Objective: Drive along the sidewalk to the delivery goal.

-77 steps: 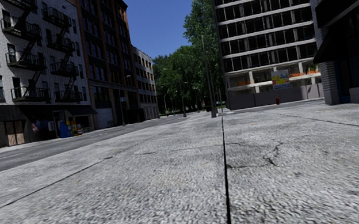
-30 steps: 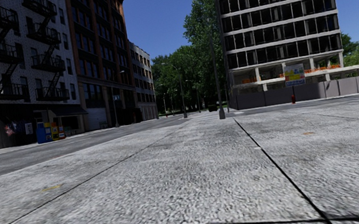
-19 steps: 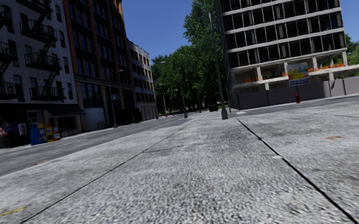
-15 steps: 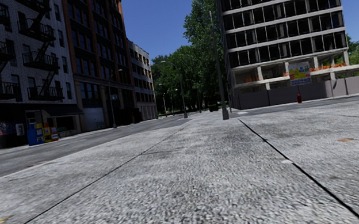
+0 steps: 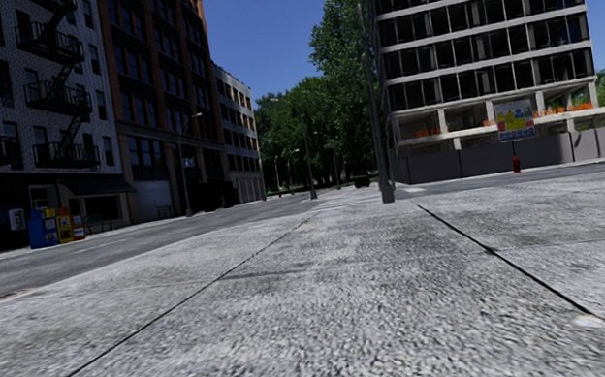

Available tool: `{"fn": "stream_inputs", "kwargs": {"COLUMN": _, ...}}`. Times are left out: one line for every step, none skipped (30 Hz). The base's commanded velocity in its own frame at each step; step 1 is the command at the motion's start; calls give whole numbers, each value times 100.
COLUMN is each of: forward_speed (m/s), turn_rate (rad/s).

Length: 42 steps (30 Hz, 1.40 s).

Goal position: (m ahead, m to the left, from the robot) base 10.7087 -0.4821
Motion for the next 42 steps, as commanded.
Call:
{"fn": "stream_inputs", "kwargs": {"forward_speed": 200, "turn_rate": 0}}
{"fn": "stream_inputs", "kwargs": {"forward_speed": 200, "turn_rate": 0}}
{"fn": "stream_inputs", "kwargs": {"forward_speed": 200, "turn_rate": 0}}
{"fn": "stream_inputs", "kwargs": {"forward_speed": 200, "turn_rate": 0}}
{"fn": "stream_inputs", "kwargs": {"forward_speed": 200, "turn_rate": 0}}
{"fn": "stream_inputs", "kwargs": {"forward_speed": 200, "turn_rate": 0}}
{"fn": "stream_inputs", "kwargs": {"forward_speed": 200, "turn_rate": 0}}
{"fn": "stream_inputs", "kwargs": {"forward_speed": 200, "turn_rate": 0}}
{"fn": "stream_inputs", "kwargs": {"forward_speed": 200, "turn_rate": 0}}
{"fn": "stream_inputs", "kwargs": {"forward_speed": 200, "turn_rate": 0}}
{"fn": "stream_inputs", "kwargs": {"forward_speed": 200, "turn_rate": -15}}
{"fn": "stream_inputs", "kwargs": {"forward_speed": 200, "turn_rate": -27}}
{"fn": "stream_inputs", "kwargs": {"forward_speed": 200, "turn_rate": -27}}
{"fn": "stream_inputs", "kwargs": {"forward_speed": 200, "turn_rate": -31}}
{"fn": "stream_inputs", "kwargs": {"forward_speed": 200, "turn_rate": -32}}
{"fn": "stream_inputs", "kwargs": {"forward_speed": 200, "turn_rate": -32}}
{"fn": "stream_inputs", "kwargs": {"forward_speed": 200, "turn_rate": -32}}
{"fn": "stream_inputs", "kwargs": {"forward_speed": 200, "turn_rate": -32}}
{"fn": "stream_inputs", "kwargs": {"forward_speed": 200, "turn_rate": -30}}
{"fn": "stream_inputs", "kwargs": {"forward_speed": 200, "turn_rate": -14}}
{"fn": "stream_inputs", "kwargs": {"forward_speed": 200, "turn_rate": 0}}
{"fn": "stream_inputs", "kwargs": {"forward_speed": 200, "turn_rate": 0}}
{"fn": "stream_inputs", "kwargs": {"forward_speed": 200, "turn_rate": 0}}
{"fn": "stream_inputs", "kwargs": {"forward_speed": 200, "turn_rate": 0}}
{"fn": "stream_inputs", "kwargs": {"forward_speed": 200, "turn_rate": 0}}
{"fn": "stream_inputs", "kwargs": {"forward_speed": 200, "turn_rate": 0}}
{"fn": "stream_inputs", "kwargs": {"forward_speed": 200, "turn_rate": 0}}
{"fn": "stream_inputs", "kwargs": {"forward_speed": 200, "turn_rate": 0}}
{"fn": "stream_inputs", "kwargs": {"forward_speed": 200, "turn_rate": 0}}
{"fn": "stream_inputs", "kwargs": {"forward_speed": 200, "turn_rate": 0}}
{"fn": "stream_inputs", "kwargs": {"forward_speed": 200, "turn_rate": 0}}
{"fn": "stream_inputs", "kwargs": {"forward_speed": 200, "turn_rate": 0}}
{"fn": "stream_inputs", "kwargs": {"forward_speed": 200, "turn_rate": 0}}
{"fn": "stream_inputs", "kwargs": {"forward_speed": 200, "turn_rate": 0}}
{"fn": "stream_inputs", "kwargs": {"forward_speed": 200, "turn_rate": 0}}
{"fn": "stream_inputs", "kwargs": {"forward_speed": 200, "turn_rate": 0}}
{"fn": "stream_inputs", "kwargs": {"forward_speed": 200, "turn_rate": 0}}
{"fn": "stream_inputs", "kwargs": {"forward_speed": 200, "turn_rate": 0}}
{"fn": "stream_inputs", "kwargs": {"forward_speed": 200, "turn_rate": 0}}
{"fn": "stream_inputs", "kwargs": {"forward_speed": 200, "turn_rate": 0}}
{"fn": "stream_inputs", "kwargs": {"forward_speed": 200, "turn_rate": 0}}
{"fn": "stream_inputs", "kwargs": {"forward_speed": 200, "turn_rate": 0}}
